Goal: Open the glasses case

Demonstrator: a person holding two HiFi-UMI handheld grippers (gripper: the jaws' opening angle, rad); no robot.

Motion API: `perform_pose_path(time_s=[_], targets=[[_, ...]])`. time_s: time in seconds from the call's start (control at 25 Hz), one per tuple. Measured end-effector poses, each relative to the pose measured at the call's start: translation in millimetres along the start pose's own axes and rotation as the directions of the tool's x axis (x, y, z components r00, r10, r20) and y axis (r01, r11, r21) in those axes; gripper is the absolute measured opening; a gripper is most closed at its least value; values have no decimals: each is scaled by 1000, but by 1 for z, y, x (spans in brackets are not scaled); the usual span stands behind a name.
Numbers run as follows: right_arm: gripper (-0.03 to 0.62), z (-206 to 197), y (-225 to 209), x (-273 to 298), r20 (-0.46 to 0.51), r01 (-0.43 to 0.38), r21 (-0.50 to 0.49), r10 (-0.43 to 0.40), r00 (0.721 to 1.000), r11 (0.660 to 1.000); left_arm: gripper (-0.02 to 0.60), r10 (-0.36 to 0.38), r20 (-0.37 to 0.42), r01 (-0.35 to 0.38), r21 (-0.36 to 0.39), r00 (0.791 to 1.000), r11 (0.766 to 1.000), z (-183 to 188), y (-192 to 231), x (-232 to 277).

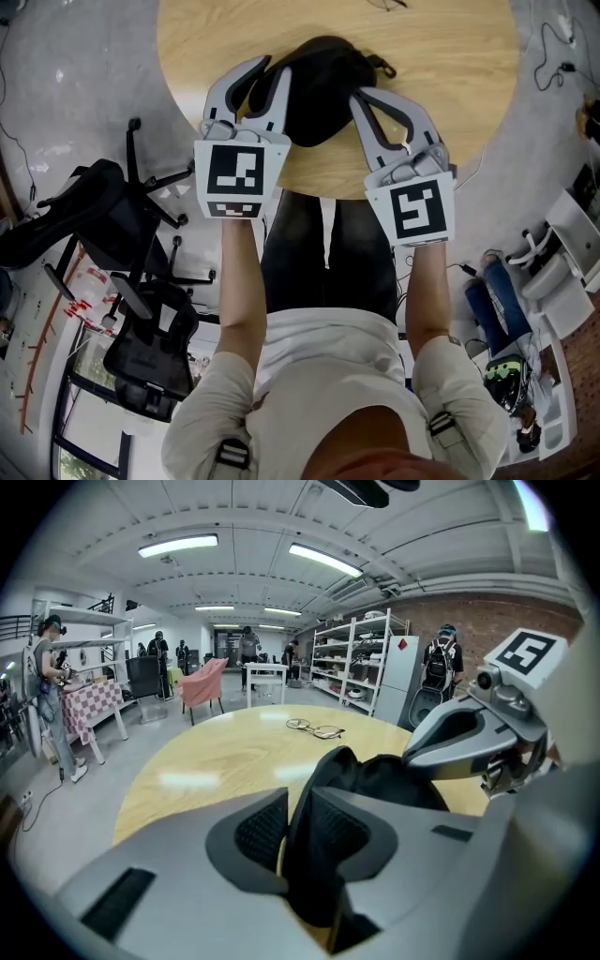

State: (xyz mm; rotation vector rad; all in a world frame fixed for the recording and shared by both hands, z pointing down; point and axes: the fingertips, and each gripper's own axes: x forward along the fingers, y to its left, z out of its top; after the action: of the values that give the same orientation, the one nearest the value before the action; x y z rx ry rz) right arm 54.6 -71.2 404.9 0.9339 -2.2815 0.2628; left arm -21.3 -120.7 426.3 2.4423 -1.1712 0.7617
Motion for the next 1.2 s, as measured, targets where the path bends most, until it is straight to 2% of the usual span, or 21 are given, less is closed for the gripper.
perform_pose_path(time_s=[1.2], targets=[[20,-19,-1,5,-45,20,52,-18,999,998,71,18,-14,-18,1,1000,1000,-2,3,5]])
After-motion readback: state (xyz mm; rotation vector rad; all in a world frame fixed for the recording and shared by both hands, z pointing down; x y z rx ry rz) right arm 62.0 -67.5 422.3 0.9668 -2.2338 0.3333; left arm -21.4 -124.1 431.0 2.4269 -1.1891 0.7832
